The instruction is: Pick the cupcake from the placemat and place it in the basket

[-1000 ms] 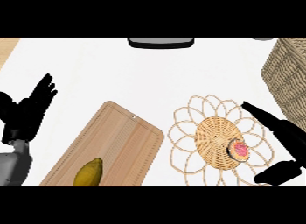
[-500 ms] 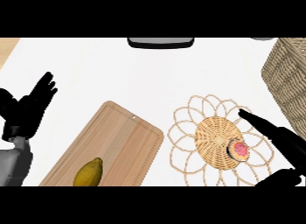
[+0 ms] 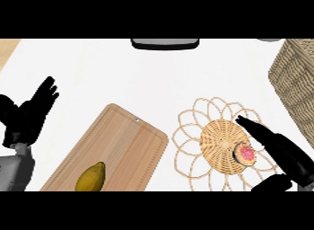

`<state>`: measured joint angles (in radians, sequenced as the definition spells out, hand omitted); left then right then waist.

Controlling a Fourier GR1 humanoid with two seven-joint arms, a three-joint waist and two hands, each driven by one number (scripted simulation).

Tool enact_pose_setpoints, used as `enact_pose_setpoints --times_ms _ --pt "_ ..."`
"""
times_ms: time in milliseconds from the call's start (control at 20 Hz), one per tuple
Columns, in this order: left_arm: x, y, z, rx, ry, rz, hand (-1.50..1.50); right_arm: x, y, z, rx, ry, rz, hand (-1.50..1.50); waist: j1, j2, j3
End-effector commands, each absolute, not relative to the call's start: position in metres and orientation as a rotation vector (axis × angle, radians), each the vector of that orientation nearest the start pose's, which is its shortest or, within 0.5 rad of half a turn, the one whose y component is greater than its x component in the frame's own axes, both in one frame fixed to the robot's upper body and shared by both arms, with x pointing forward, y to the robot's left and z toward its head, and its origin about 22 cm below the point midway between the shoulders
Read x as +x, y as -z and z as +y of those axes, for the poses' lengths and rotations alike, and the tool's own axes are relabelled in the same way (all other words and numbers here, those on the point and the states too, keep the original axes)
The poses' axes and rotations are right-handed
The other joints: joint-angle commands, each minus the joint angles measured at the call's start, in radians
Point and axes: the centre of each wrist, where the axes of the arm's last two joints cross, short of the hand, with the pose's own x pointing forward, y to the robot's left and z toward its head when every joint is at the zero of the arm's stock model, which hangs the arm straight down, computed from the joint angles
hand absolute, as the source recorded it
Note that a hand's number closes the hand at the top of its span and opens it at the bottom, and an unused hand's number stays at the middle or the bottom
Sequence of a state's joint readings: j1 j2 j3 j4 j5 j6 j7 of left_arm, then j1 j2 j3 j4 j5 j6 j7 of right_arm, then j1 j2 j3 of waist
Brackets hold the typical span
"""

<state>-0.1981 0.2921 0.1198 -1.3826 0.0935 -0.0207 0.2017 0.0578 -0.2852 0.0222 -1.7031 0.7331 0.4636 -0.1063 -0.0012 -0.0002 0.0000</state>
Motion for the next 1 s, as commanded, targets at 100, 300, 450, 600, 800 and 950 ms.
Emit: enact_pose_setpoints --times_ms 100,300,450,600,800,950 --pt "0.292 -0.038 0.326 0.212 0.073 -1.384 0.00 0.230 -0.021 -0.264 -0.458 -1.322 -1.293 1.50 0.004 0.001 0.000" --pt "0.295 -0.047 0.323 0.200 0.091 -1.398 0.00 0.252 -0.036 -0.265 -0.451 -1.260 -1.318 1.50 0.001 0.000 0.000" --pt "0.287 -0.025 0.320 0.190 0.067 -1.374 0.00 0.240 -0.010 -0.272 -0.445 -1.292 -1.320 1.50 0.001 0.000 0.000" --pt "0.303 -0.047 0.302 0.181 0.071 -1.392 0.00 0.270 -0.029 -0.225 -0.539 -1.151 -1.238 1.50 0.007 0.003 0.000" --pt "0.297 -0.045 0.307 0.170 0.102 -1.412 0.00 0.289 -0.026 -0.229 -0.774 -0.669 -1.046 1.50 0.039 0.026 -0.001" --pt "0.299 -0.048 0.303 0.148 0.126 -1.426 0.00 0.310 -0.042 -0.230 -0.893 -0.473 -0.951 1.50 0.077 0.032 -0.001"
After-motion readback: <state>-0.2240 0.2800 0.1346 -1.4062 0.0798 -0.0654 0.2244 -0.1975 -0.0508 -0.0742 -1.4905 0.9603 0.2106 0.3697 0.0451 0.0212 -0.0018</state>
